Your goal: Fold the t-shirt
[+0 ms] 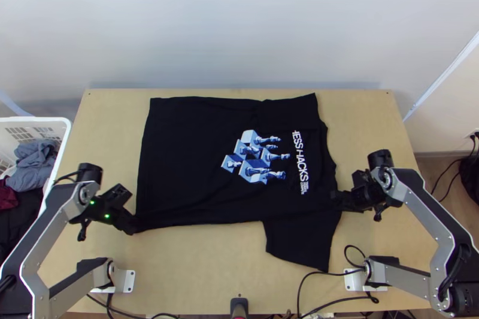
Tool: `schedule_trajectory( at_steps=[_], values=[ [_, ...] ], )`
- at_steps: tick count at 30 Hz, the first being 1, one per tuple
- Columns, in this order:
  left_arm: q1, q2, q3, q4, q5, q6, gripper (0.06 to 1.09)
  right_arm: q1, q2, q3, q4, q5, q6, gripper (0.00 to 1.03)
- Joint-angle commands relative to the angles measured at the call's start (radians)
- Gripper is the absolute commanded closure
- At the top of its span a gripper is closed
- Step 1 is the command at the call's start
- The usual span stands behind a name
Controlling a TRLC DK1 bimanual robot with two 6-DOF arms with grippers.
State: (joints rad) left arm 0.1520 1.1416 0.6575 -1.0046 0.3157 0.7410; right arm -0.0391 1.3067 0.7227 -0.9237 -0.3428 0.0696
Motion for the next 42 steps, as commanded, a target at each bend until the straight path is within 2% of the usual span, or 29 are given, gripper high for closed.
schedule_trajectory(
  at_steps=[1,8,17,21,23,29,33,39,41,42],
  values=[
    [0.038,-0.005,0.076,-0.015,0.037,-0.038,1.05,0.002,-0.066,0.049,0.0,0.025,-0.011,1.0],
    [-0.031,-0.049,0.255,0.093,0.051,-0.42,1.05,0.122,-0.175,0.204,0.0,0.027,0.03,1.0],
    [-0.078,-0.04,0.518,0.208,0.04,-0.756,1.05,0.142,-0.182,0.348,0.079,0.028,0.032,1.0],
    [-0.057,0.037,0.643,0.231,0.01,-0.821,1.05,0.139,-0.176,0.416,0.158,0.051,0.056,1.0],
    [-0.046,0.084,0.712,0.256,-0.049,-0.861,1.05,0.137,-0.167,0.458,0.209,0.08,0.062,1.0],
    [-0.017,0.222,0.918,0.287,-0.156,-0.868,1.05,0.128,-0.123,0.606,0.385,0.113,0.102,1.0],
    [-0.017,0.302,1.071,0.288,-0.202,-0.897,1.05,0.113,-0.067,0.698,0.543,0.131,0.144,1.0],
    [-0.045,0.377,1.32,0.368,-0.271,-0.953,1.05,0.116,-0.003,0.819,0.856,0.211,0.16,1.0],
    [-0.049,0.397,1.397,0.419,-0.294,-0.967,1.05,0.116,0.042,0.905,0.898,0.235,0.164,1.0],
    [-0.063,0.406,1.439,0.44,-0.336,-0.971,1.05,0.116,0.063,0.954,0.915,0.249,0.171,1.0]
  ],
)
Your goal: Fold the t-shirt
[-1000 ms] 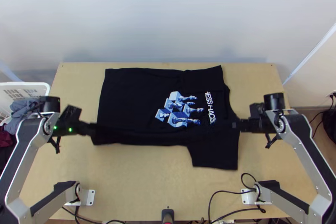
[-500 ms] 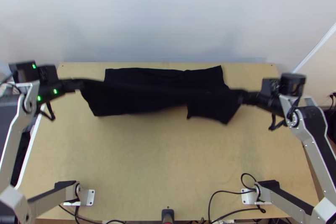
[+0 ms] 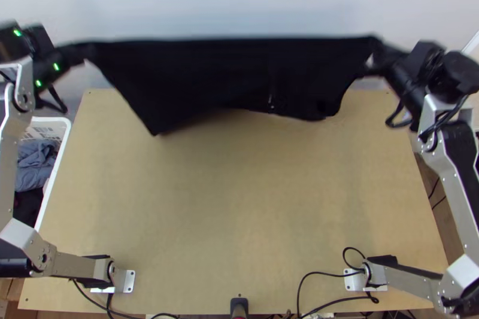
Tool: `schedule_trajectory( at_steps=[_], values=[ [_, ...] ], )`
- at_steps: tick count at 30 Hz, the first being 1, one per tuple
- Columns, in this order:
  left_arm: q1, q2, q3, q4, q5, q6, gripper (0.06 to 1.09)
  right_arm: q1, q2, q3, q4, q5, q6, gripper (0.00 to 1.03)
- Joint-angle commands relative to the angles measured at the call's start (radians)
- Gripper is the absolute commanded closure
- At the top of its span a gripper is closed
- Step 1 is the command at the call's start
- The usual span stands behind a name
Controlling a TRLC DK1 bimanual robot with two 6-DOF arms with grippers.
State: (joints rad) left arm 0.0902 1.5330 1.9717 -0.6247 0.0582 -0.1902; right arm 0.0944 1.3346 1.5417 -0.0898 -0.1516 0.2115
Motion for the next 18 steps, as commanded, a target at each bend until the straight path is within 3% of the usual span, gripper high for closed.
schedule_trajectory(
  at_steps=[1,4,9,18],
  values=[
    [-0.014,0.024,0.165,0.079,-0.118,-0.041,1.05,-0.021,0.057,0.184,0.101,0.072,0.046,1.0],
    [-0.018,0.035,0.246,0.134,-0.184,-0.046,1.05,-0.03,0.104,0.321,0.113,0.096,0.052,1.0],
    [-0.018,-0.027,0.263,0.226,-0.215,-0.041,1.05,-0.045,0.101,0.449,0.105,0.098,0.049,1.0],
    [-0.023,-0.272,0.231,0.21,-0.239,-0.057,1.05,-0.061,-0.114,0.456,0.041,0.078,0.039,1.0]
  ],
)
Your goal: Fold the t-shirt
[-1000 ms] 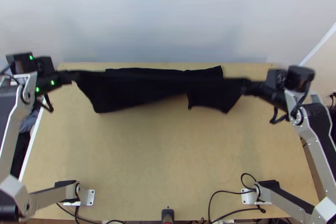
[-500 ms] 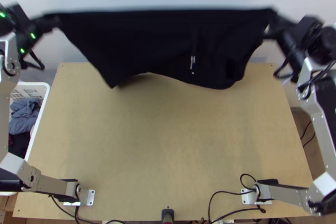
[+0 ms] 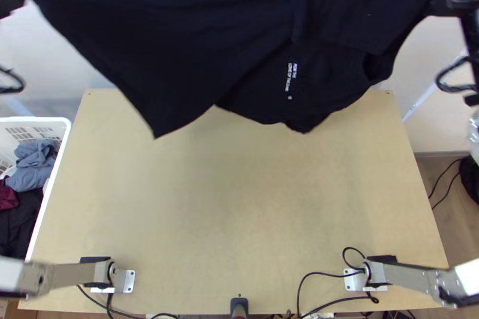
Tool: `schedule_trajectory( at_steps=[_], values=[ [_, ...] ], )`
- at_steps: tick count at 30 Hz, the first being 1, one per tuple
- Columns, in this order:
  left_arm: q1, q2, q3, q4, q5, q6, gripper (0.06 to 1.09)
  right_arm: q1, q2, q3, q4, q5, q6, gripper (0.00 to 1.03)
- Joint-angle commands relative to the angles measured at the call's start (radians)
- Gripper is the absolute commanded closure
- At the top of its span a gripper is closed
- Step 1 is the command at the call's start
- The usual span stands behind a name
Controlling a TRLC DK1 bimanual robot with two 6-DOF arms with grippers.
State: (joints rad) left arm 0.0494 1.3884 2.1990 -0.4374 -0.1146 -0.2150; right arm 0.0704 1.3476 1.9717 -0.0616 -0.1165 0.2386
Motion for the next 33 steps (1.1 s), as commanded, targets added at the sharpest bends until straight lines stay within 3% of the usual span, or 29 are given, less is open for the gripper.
schedule_trajectory(
  at_steps=[1,11,20,28,33],
  values=[
    [0.018,-0.166,-0.01,0.023,-0.065,-0.037,1.05,-0.038,-0.174,0.003,0.006,0.041,0.011,1.0],
    [0.017,-0.486,-0.091,-0.064,-0.05,-0.063,1.05,-0.017,-0.584,-0.137,-0.179,0.032,-0.018,1.0],
    [0.015,-0.677,-0.463,-0.077,-0.013,-0.078,1.05,-0.012,-0.643,-0.278,-0.248,0.032,-0.013,1.0],
    [0.001,-0.842,-1.145,-0.054,0.069,-0.09,1.05,0.028,-0.755,-0.878,-0.239,0.031,0.108,1.0],
    [0.013,-0.818,-1.506,0.118,0.133,-0.075,1.05,0.037,-0.791,-1.312,-0.104,0.031,0.139,1.0]
  ],
)
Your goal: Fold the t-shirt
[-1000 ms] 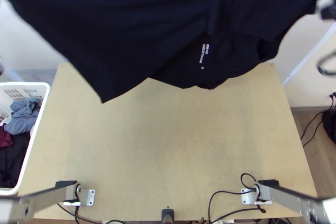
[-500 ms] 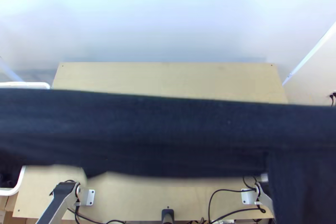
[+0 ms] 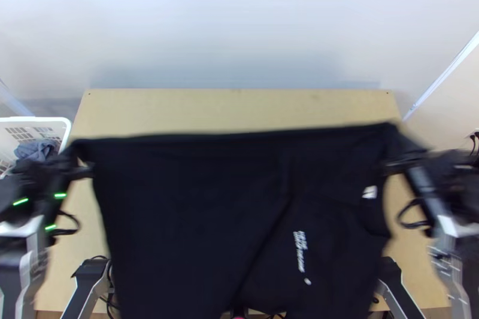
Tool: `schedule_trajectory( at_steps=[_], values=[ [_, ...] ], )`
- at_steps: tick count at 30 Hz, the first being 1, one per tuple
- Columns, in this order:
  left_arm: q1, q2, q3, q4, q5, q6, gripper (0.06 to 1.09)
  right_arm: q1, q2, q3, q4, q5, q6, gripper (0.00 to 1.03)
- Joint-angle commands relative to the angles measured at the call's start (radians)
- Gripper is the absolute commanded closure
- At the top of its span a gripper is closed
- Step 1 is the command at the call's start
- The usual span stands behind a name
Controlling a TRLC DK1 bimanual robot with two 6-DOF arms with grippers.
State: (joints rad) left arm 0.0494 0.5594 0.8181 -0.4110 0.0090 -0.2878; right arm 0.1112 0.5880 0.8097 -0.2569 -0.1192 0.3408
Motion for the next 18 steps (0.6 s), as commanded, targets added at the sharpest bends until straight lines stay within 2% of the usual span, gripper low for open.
schedule_trajectory(
  at_steps=[1,5,8,14,18],
  values=[
    [0.015,0.045,-0.166,0.146,0.009,0.009,1.05,-0.007,-0.014,-0.218,0.148,0.033,0.033,1.0],
    [0.024,0.267,-0.197,0.285,0.026,0.004,1.05,-0.016,0.159,-0.346,0.355,0.033,0.038,1.0],
    [0.024,0.43,-0.163,0.379,0.029,0.001,1.05,-0.024,0.335,-0.316,0.413,0.033,0.064,1.0],
    [0.04,0.758,-0.023,0.44,0.029,0.007,1.05,-0.024,0.602,-0.145,0.4,0.01,0.106,1.0],
    [0.072,0.95,0.124,0.416,0.111,0.003,1.05,-0.038,0.766,-0.001,0.343,0.01,0.106,1.0]
  ],
)
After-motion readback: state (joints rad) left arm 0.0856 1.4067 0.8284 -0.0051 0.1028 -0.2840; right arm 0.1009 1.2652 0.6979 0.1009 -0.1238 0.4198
